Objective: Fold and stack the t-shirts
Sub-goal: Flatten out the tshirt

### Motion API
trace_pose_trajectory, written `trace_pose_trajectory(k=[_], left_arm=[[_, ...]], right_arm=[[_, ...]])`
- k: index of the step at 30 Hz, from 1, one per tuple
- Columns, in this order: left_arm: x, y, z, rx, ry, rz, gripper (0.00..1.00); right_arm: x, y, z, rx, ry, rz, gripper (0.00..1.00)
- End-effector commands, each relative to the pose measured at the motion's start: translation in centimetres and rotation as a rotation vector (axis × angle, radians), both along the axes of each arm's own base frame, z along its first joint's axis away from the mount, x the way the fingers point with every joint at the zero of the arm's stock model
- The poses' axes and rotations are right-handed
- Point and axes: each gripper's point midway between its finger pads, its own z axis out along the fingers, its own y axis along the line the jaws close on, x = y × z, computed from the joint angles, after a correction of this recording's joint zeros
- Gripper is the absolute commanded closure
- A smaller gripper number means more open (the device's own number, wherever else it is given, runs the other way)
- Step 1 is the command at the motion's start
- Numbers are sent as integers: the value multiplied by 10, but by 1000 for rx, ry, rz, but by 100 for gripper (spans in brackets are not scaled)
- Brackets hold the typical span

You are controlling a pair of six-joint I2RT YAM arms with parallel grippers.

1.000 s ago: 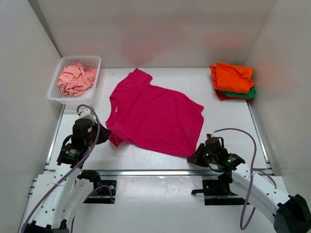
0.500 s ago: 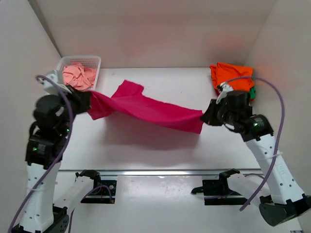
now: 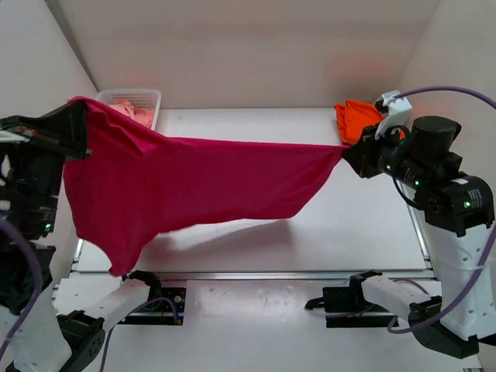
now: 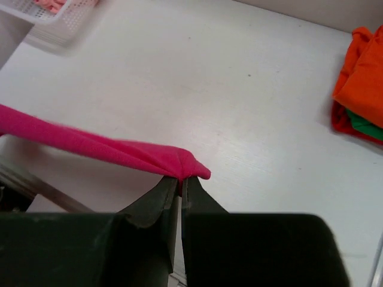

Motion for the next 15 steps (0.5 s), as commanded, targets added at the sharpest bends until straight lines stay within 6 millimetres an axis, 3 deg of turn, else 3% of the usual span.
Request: trace_pose_trajectory(k=[1,2,5,6,8,10,12,13,14,15], left_arm=[[68,-23,-52,92,184,-12,100],[77,-23,-59,99,205,-5,100],[133,-27,-127,149,375,-25,100],[149,-21,-138,148,397,-6,100],[190,-25,-183,174,496,-7,100],[220,-23,-201,184,541,-3,100],[248,-19,-201,176,548,7,100],[261,-16,-193,180,535,15,100],[275,-16,-183,186,519,28,100],[280,-13,-177,189,508,32,100]], right_arm=[[38,2,-5,-56,-18,33,100],[46,0,-5,-65,-34,32,100],[81,-6,-24,-117,-17,12,100],[92,-7,-33,-125,0,4,100],[124,-12,-46,-145,2,-11,100],[150,-24,-47,-135,-22,-43,100],[174,-36,-34,-130,-83,-83,100],[191,-44,-21,-136,-123,-110,100],[206,-48,-28,-155,-110,-126,100],[212,-49,-2,-152,-173,-129,100]])
